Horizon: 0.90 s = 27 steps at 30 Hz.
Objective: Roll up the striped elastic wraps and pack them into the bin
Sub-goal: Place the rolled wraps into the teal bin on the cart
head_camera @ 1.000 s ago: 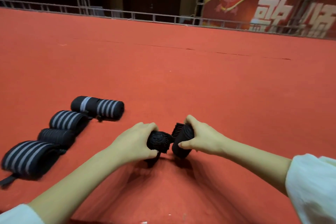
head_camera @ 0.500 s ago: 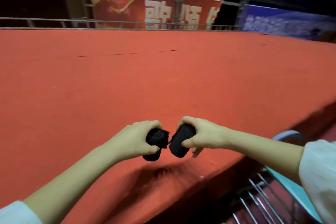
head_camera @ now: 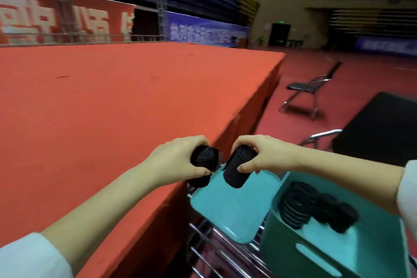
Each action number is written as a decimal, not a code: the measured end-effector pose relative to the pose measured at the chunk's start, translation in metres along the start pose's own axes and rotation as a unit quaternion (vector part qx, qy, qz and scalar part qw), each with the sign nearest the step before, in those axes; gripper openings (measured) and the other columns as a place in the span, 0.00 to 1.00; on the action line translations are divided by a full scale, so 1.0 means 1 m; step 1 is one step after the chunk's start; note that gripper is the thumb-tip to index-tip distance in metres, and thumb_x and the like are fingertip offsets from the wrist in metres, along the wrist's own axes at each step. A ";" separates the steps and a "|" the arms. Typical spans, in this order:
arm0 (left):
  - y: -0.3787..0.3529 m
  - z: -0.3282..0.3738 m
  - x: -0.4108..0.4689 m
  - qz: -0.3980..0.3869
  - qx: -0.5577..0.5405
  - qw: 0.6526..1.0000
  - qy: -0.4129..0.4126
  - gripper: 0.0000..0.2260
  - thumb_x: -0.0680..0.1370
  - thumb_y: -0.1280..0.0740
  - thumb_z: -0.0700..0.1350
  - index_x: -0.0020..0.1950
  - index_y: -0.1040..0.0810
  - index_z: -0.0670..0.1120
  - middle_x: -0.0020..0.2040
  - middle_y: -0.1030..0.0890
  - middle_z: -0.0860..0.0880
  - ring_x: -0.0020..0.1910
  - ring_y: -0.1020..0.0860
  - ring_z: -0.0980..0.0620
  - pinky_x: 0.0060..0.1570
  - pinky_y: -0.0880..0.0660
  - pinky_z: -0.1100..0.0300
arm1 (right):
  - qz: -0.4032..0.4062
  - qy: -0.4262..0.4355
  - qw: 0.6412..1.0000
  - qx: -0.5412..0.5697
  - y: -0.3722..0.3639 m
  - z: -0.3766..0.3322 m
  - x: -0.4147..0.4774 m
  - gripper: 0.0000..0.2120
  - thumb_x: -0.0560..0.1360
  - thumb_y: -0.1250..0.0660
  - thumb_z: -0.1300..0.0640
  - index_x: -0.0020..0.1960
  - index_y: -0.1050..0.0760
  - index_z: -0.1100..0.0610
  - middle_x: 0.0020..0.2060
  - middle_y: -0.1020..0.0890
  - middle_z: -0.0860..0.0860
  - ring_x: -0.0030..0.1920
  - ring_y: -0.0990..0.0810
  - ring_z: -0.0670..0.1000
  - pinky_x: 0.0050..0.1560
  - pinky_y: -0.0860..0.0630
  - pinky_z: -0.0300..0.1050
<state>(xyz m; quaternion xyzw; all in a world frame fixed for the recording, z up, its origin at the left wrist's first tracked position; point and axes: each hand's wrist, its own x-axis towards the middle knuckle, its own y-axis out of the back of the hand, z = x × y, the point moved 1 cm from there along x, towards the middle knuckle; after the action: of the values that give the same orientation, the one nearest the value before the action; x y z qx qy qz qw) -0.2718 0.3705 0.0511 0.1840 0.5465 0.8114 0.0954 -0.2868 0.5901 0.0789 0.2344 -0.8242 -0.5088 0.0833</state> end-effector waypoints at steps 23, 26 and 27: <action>-0.174 0.151 0.140 -0.106 -0.001 0.961 -0.256 0.21 0.68 0.28 0.62 0.58 0.29 0.58 0.52 0.22 0.62 0.56 0.25 0.58 0.60 0.35 0.55 | 0.004 -0.317 0.948 -0.011 0.000 0.219 -0.135 0.18 0.72 0.29 0.59 0.59 0.30 0.55 0.46 0.24 0.52 0.34 0.23 0.50 0.26 0.27 0.34; -0.187 0.141 0.141 -0.130 0.015 0.961 -0.242 0.23 0.68 0.29 0.63 0.60 0.30 0.60 0.55 0.22 0.62 0.59 0.26 0.59 0.66 0.39 0.53 | -0.025 -0.322 0.946 0.000 -0.014 0.229 -0.121 0.19 0.73 0.31 0.62 0.61 0.31 0.56 0.45 0.25 0.52 0.31 0.25 0.48 0.27 0.26 0.35; -0.191 0.138 0.141 -0.134 0.020 0.962 -0.238 0.23 0.68 0.29 0.63 0.60 0.30 0.60 0.55 0.23 0.62 0.59 0.27 0.59 0.67 0.39 0.53 | -0.035 -0.324 0.946 0.004 -0.018 0.233 -0.115 0.19 0.73 0.31 0.64 0.62 0.32 0.56 0.45 0.25 0.52 0.32 0.25 0.48 0.28 0.25 0.36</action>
<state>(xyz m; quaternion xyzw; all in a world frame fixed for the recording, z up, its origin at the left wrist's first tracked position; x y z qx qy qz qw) -0.3545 0.6114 -0.0512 0.2989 0.5436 0.7130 0.3268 -0.2675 0.8237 -0.0344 0.0860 -0.8001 -0.5566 -0.2065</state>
